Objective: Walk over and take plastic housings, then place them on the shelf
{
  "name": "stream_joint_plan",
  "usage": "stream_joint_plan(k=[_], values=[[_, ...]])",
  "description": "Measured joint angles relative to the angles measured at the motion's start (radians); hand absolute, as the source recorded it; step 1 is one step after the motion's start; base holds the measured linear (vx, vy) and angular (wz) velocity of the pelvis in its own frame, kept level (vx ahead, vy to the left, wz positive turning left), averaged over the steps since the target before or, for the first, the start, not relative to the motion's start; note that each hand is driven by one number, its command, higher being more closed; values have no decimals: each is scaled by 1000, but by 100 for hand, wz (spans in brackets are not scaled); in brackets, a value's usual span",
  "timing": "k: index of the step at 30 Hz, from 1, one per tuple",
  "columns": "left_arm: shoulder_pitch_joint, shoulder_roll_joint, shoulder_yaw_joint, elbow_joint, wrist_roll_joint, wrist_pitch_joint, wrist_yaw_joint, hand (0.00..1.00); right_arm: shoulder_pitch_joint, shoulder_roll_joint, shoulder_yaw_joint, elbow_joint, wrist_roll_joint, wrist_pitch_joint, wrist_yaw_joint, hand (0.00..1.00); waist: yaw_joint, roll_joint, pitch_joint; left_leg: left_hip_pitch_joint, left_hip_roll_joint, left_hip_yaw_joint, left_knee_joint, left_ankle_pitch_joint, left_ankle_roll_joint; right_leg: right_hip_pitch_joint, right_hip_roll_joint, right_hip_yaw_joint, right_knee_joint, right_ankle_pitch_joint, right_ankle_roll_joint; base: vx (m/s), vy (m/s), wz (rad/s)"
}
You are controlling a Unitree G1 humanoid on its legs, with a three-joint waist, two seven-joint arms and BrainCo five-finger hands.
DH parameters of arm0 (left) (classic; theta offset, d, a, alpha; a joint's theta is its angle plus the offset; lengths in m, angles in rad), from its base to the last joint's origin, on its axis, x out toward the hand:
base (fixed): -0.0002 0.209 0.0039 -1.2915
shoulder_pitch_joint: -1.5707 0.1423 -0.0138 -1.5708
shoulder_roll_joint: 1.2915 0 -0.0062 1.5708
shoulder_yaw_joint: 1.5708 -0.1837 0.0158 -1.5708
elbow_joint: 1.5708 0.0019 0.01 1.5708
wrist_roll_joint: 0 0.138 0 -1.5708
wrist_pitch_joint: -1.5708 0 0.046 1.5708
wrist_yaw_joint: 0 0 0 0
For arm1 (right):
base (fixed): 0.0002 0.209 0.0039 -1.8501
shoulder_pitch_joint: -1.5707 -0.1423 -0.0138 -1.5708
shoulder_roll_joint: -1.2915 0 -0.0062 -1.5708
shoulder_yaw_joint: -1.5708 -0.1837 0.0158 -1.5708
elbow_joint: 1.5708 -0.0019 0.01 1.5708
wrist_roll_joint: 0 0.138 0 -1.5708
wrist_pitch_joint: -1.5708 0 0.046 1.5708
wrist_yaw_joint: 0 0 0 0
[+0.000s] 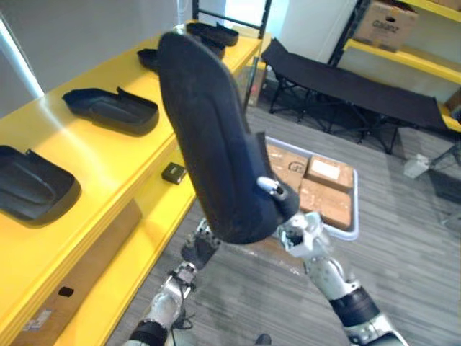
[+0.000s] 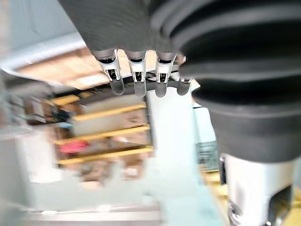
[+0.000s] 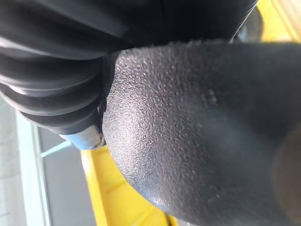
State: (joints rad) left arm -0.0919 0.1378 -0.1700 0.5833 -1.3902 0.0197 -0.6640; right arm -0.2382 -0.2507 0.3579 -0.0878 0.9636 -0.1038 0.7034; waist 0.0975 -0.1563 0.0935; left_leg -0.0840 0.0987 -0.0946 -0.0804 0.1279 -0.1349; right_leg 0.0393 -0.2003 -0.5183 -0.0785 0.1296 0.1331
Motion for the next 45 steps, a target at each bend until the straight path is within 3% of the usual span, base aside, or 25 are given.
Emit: stream_joint_plan(k=[3,9,14,16,21,24,28,33,37,43,45], values=[[-4,1,66,66,-83,-25,15,0,3,-1,-2,31,0,0,19,100,-1,-3,-2,12,4,2,0,-3,-4,10,3,2,0,0,-1,0,0,0],[27,2,157,159,-147,-61,93,0,4,-2,-3,27,0,1,39,100,2,-9,-6,14,14,-4,-1,-9,-12,15,14,-2,-8,-11,-9,-5,-5,0],[65,-7,217,189,-205,-66,101,0,10,-2,-2,13,0,3,36,100,5,-16,-12,14,14,-6,0,-11,-14,18,13,-4,-7,-12,-6,0,0,0],[63,-8,239,192,-213,-55,80,0,10,-2,-1,10,0,5,31,100,7,-17,-12,14,14,-6,0,-11,-14,18,13,-4,-4,-11,-5,0,0,0],[53,1,246,186,-204,10,-70,0,10,-3,2,3,0,27,11,100,7,-17,-12,18,14,-7,0,-11,-14,23,13,-4,-1,-9,-6,0,0,0],[53,-15,269,137,-200,21,-128,0,10,-2,2,2,0,33,12,100,4,-14,-10,27,7,-4,0,-13,-13,30,13,-5,0,-15,-8,0,0,0],[43,-40,274,31,-154,35,-217,0,10,-1,4,-11,-1,33,15,100,0,5,-17,32,5,-3,0,-15,-12,32,11,-5,0,-19,-6,0,0,0],[28,-46,251,-100,-84,49,-248,0,10,-1,20,-11,-6,34,17,100,-1,34,-30,32,1,-5,0,-13,-9,33,10,-9,0,-20,-5,0,0,0],[23,-46,214,-159,-15,68,-254,0,10,-1,20,-11,-7,34,18,100,-1,39,-32,32,-4,-6,0,-13,-8,33,7,-10,0,-21,-4,0,0,0],[20,-29,111,-238,180,137,-254,0,10,-2,24,-11,-35,35,29,100,-1,42,-31,31,-7,-6,0,-15,-6,33,4,-12,0,-23,-2,0,0,0],[20,-27,78,-263,267,190,-254,0,10,-2,30,-11,-36,37,41,100,-2,47,-32,31,-8,-6,0,-17,-5,33,4,-12,0,-25,-2,0,0,0]])
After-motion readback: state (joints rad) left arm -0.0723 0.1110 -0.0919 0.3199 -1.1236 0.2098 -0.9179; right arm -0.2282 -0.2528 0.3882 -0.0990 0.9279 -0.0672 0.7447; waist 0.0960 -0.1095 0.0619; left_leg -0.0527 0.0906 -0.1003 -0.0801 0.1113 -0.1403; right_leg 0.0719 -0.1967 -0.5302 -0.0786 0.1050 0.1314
